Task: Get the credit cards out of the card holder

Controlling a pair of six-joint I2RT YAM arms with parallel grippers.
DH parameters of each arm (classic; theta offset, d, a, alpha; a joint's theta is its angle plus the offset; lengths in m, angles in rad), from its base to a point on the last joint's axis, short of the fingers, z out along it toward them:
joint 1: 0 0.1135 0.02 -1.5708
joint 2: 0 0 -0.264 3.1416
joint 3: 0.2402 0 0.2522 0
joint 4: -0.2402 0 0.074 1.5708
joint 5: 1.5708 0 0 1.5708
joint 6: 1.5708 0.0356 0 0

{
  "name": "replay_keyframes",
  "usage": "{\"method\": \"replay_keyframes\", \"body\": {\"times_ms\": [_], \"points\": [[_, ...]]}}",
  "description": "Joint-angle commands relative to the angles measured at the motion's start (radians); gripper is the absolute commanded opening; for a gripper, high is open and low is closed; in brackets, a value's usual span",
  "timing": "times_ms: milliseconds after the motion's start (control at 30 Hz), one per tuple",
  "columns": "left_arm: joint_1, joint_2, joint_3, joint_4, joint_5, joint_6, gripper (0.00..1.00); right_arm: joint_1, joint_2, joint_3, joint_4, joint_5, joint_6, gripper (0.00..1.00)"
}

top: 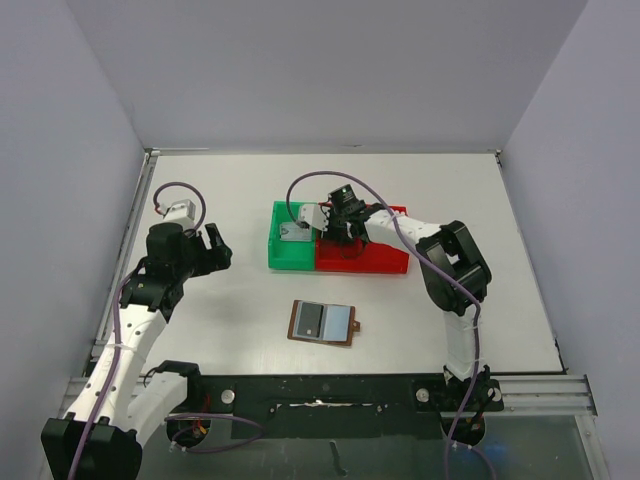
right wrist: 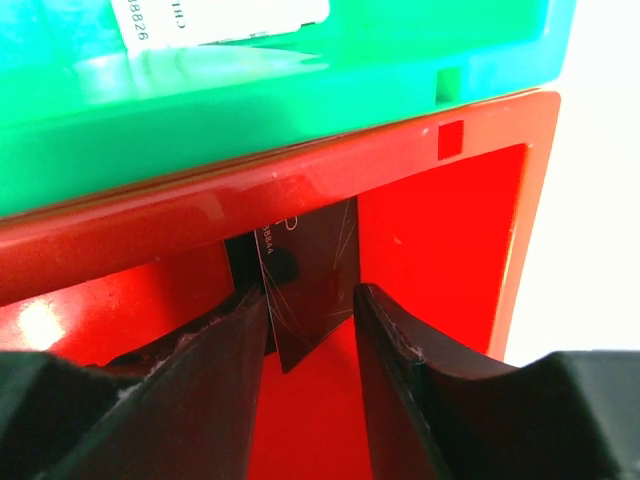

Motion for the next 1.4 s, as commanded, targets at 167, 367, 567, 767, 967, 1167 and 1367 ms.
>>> {"method": "replay_keyframes", "body": {"times_ms": [167, 367, 567, 767, 967, 1167, 1367], "points": [[0.004, 0.003, 0.011, 0.067, 0.031, 0.016, 0.75, -0.015, -0.047, 0.051, -0.017, -0.078, 0.036, 0.5], [0.004, 0.009, 0.011, 0.067, 0.04, 0.016, 0.75, -0.024, -0.082, 0.06, -0.007, -0.087, 0.081, 0.52], [0.004, 0.012, 0.011, 0.066, 0.048, 0.016, 0.75, -0.024, -0.22, -0.012, 0.126, -0.091, 0.266, 0.55], [0.002, 0.012, 0.011, 0.064, 0.056, 0.016, 0.75, -0.025, -0.475, -0.233, 0.356, -0.018, 0.617, 0.68], [0.001, 0.01, 0.006, 0.071, 0.063, 0.016, 0.75, -0.04, -0.691, -0.385, 0.313, 0.218, 1.094, 0.89], [-0.001, 0.034, 0.014, 0.06, 0.069, 0.015, 0.75, -0.045, -0.845, -0.475, 0.136, 0.284, 1.471, 0.97], [-0.005, 0.022, 0.007, 0.067, 0.077, 0.009, 0.74, -0.046, -0.97, -0.705, 0.239, 0.107, 1.671, 0.98]]}}
